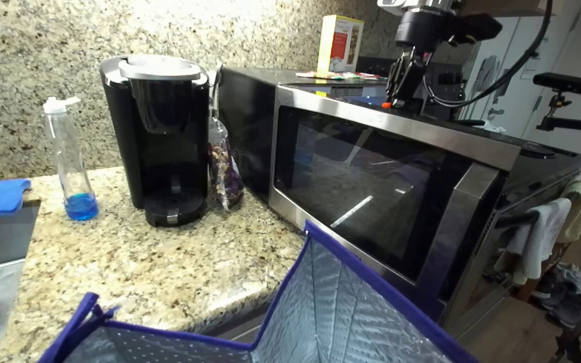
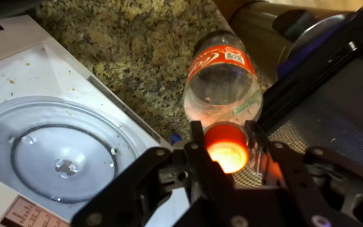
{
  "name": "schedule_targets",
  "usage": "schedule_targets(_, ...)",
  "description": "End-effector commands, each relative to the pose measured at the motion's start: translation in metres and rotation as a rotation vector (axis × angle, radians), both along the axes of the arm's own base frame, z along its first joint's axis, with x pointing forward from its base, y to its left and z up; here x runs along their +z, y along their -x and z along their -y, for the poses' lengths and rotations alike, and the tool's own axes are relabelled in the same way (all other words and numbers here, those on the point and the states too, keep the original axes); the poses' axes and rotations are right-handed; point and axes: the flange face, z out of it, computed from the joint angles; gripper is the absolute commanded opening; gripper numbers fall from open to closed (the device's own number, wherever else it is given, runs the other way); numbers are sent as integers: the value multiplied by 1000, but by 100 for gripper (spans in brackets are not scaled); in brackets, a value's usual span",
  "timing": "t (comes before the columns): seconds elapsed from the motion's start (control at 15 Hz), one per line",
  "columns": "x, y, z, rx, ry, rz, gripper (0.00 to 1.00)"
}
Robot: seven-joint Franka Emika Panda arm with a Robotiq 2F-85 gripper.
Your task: Remove the bottle of coca-cola from the microwave and put it on the shelf
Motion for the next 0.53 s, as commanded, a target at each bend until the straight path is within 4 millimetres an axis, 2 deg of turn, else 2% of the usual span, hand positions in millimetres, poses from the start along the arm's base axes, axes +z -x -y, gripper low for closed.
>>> schedule_targets(0.0, -27, 16, -11, -146, -41, 117, 15)
schedule_targets(0.27, -54, 21, -16, -274, -13, 182, 15)
schedule_targets(0.47, -55, 22, -18, -329, 50, 226, 15)
